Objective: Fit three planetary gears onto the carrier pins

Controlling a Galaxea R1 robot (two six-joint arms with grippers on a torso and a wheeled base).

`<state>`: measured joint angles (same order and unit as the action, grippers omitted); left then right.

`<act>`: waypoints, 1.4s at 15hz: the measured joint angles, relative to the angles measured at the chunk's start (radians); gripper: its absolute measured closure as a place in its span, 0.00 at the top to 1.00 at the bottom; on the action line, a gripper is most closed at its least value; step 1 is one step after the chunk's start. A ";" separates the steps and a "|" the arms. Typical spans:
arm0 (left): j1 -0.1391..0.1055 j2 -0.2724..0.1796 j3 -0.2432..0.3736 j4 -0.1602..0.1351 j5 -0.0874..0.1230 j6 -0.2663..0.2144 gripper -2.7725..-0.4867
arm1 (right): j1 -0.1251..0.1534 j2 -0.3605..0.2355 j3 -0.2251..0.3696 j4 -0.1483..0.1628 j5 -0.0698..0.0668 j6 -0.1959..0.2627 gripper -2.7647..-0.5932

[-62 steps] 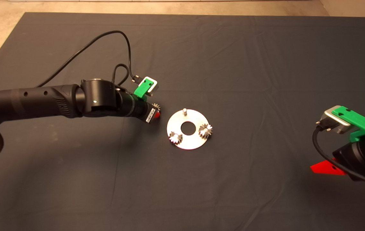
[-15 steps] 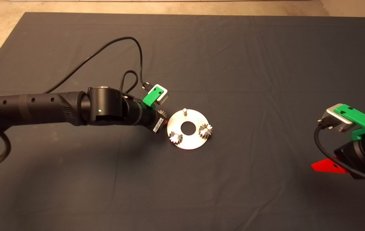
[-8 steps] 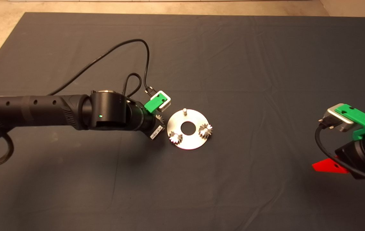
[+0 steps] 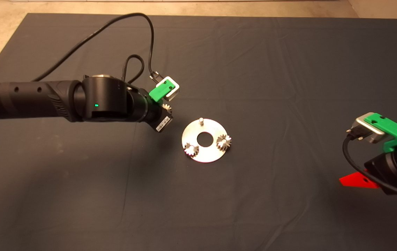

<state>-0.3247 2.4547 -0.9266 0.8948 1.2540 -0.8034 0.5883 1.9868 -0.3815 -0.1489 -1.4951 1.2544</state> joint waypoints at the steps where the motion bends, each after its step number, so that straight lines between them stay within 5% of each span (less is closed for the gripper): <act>1: 0.001 0.015 0.000 -0.002 0.001 -0.004 0.06 | 0.000 0.000 0.000 0.000 -0.001 0.000 0.61; 4: 0.000 0.064 -0.001 -0.001 -0.014 -0.033 0.06 | 0.000 0.006 0.000 0.000 0.001 0.000 0.61; 13: 0.001 0.069 -0.067 -0.001 -0.111 -0.068 0.06 | 0.011 0.006 0.000 0.001 0.001 0.000 0.61; 21: 0.006 0.134 -0.093 -0.001 -0.110 -0.067 0.06 | 0.013 0.008 0.000 0.001 0.003 0.000 0.61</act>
<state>-0.3189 2.5884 -1.0198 0.8938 1.1445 -0.8702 0.6017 1.9951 -0.3815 -0.1481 -1.4923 1.2540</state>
